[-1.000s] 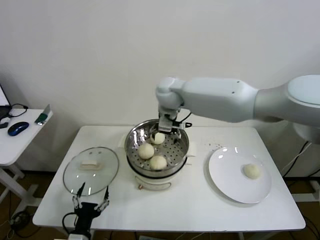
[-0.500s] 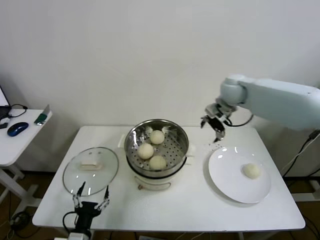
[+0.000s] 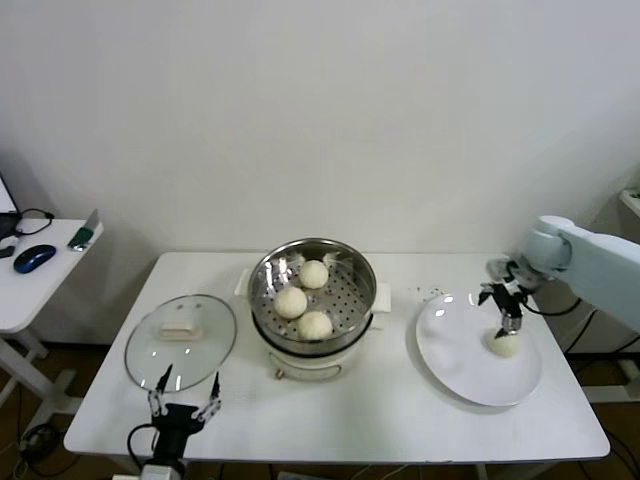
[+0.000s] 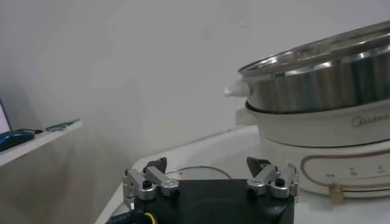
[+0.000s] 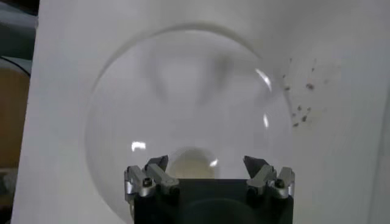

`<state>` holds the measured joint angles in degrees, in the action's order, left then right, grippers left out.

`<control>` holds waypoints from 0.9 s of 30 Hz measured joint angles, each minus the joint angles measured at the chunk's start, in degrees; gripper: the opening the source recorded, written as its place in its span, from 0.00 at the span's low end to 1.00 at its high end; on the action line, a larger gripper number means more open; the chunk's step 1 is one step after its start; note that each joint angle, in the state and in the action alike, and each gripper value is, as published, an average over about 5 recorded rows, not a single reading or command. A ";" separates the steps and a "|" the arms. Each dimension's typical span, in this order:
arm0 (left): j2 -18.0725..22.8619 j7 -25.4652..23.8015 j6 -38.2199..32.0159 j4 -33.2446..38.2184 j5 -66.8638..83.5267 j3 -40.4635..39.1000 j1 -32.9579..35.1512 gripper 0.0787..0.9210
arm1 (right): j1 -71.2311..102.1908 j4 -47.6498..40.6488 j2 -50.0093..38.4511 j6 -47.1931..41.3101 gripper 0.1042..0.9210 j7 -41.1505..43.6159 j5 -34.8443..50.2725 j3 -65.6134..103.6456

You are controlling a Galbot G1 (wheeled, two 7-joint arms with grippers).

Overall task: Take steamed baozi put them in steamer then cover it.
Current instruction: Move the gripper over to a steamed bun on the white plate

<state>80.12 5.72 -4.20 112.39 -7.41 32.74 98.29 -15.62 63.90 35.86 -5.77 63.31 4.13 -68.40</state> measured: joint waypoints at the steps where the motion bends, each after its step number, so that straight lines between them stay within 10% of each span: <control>1: 0.04 0.02 0.04 -0.07 -0.13 -0.06 -0.06 0.88 | 1.17 -0.71 -0.07 0.07 0.88 0.03 -0.61 1.00; 27: 0.70 0.26 0.21 -0.66 -1.71 -0.26 0.28 0.88 | 11.83 -13.58 5.92 2.58 0.88 0.73 -8.79 12.45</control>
<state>80.83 5.98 -3.99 111.73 -9.13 32.49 98.57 -3.79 50.32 41.78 -3.19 64.05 -4.65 -55.96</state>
